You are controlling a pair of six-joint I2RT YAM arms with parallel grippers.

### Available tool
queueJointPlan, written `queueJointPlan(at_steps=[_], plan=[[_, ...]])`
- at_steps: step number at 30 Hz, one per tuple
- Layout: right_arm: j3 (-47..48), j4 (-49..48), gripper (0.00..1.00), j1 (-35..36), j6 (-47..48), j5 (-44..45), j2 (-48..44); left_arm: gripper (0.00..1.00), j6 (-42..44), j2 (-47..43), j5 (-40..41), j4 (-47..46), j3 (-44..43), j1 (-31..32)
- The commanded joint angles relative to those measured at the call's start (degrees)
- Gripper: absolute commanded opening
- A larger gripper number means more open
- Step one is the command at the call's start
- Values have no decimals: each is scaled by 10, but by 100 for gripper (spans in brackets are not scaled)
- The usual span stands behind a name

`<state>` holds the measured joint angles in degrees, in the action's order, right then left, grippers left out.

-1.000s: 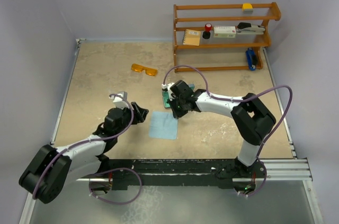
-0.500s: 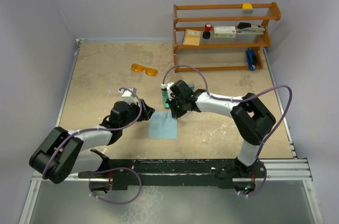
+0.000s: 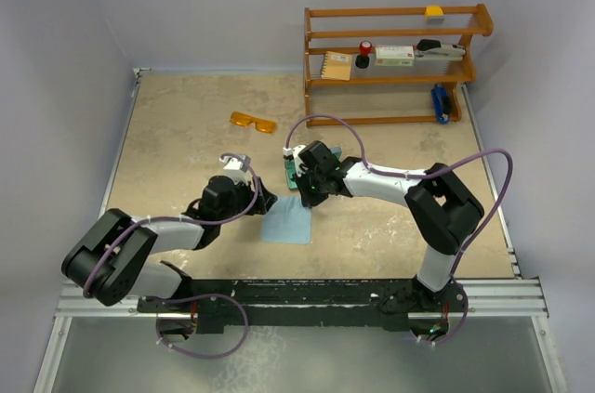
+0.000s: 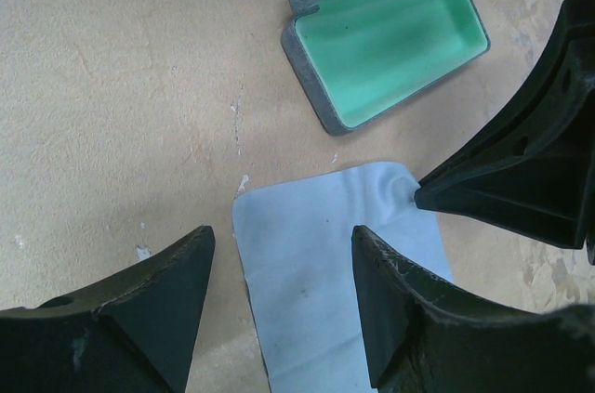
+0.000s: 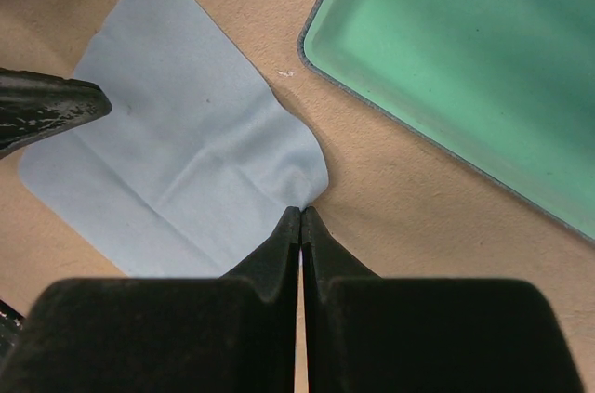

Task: Organize the sunglasses
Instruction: Move the glasses cleaning cloth to the center of the board.

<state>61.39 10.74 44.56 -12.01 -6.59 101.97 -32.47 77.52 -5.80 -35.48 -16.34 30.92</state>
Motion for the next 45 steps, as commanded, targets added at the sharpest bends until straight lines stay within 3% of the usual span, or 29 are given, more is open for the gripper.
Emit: queueJointPlan(at_steps=[1,33,45], plan=[[-8,-13,0,-5,-3,0,-29,58,17,17,-4,-15,-27,6],[-17,-22,0,-12,-10,-10,-33,47,26,70,1,-1,-47,28],[-20,-23,0,-13,-10,-11,-33,29,25,69,31,1,-50,27]])
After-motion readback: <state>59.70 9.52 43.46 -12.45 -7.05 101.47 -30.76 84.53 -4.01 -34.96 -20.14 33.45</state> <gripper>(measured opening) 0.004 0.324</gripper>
